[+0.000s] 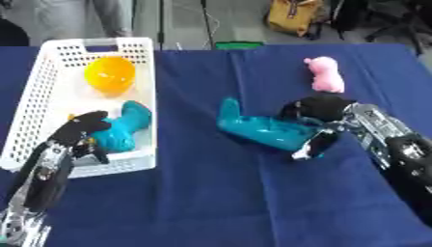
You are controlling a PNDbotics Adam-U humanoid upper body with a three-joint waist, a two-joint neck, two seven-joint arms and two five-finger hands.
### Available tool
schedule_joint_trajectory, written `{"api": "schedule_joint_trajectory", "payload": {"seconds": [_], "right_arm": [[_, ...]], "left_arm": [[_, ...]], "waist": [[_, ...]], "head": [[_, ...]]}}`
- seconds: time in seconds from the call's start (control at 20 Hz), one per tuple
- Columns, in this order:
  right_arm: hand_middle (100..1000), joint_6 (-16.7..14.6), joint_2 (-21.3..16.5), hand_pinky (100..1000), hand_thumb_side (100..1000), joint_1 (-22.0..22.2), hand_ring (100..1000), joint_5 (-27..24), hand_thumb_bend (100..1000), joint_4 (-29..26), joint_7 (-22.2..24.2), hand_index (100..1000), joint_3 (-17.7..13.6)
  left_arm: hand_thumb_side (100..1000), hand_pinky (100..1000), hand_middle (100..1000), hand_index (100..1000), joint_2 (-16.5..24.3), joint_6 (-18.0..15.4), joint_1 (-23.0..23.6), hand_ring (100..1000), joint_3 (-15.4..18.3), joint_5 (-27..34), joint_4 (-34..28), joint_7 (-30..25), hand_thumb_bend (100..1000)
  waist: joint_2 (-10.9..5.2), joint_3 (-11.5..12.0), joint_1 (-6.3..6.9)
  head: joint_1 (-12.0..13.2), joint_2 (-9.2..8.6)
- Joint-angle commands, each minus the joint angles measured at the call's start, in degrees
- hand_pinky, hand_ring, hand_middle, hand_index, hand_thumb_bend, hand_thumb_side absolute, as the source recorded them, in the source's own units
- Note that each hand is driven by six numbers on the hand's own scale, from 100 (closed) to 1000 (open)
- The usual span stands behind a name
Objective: Pick up objects on the table and place them in the box.
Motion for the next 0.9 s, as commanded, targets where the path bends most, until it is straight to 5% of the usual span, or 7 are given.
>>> {"api": "schedule_joint_trajectory", "payload": {"seconds": [0.05,0.1,0.15,0.35,0.7,0.75,0.9], "right_arm": [[766,1.0,0.1,245,211,0.4,514,4.0,457,3.3,-1.4,876,0.1],[766,1.2,0.2,245,211,0.5,514,4.4,457,3.6,-1.9,876,-0.1],[758,1.4,0.3,211,100,0.6,482,4.6,421,3.9,-2.4,874,-0.2],[721,2.2,0.4,100,100,0.9,371,4.3,261,4.4,-4.6,859,-0.8],[674,3.2,-0.2,100,100,1.3,279,-0.2,150,3.8,-7.0,838,-2.8],[505,3.1,-0.3,100,100,1.3,231,-1.3,100,3.6,-6.8,682,-3.0],[396,0.3,-1.3,100,100,1.5,201,-11.2,100,2.8,-4.4,589,-4.1]], "left_arm": [[1000,458,844,775,0.8,-0.1,-0.5,843,0.3,0.2,-0.8,0.0,276],[1000,458,844,775,0.8,-0.1,-0.5,843,0.3,0.2,-0.8,0.0,276],[1000,458,844,775,0.7,-0.1,-0.5,843,0.3,0.2,-0.8,0.0,276],[1000,458,844,775,0.7,-0.1,-0.5,842,0.3,0.2,-0.8,0.1,275],[1000,458,844,775,0.7,-0.1,-0.5,842,0.4,0.3,-0.8,0.1,274],[1000,457,844,775,0.7,-0.1,-0.5,842,0.4,0.3,-0.8,0.1,274],[1000,457,844,775,0.7,-0.1,-0.5,842,0.4,0.3,-0.8,0.1,273]], "waist": [[-0.22,0.1,0.36],[-0.20,0.1,0.35],[-0.20,0.1,0.35],[-0.20,0.0,0.41],[-0.32,0.1,0.51],[-0.35,0.2,0.52],[-0.52,0.3,0.50]], "head": [[-0.1,-0.39],[-0.1,-0.46],[-0.1,-0.50],[0.0,-0.65],[0.0,-0.76],[0.0,-0.76],[0.0,-0.86]]}}
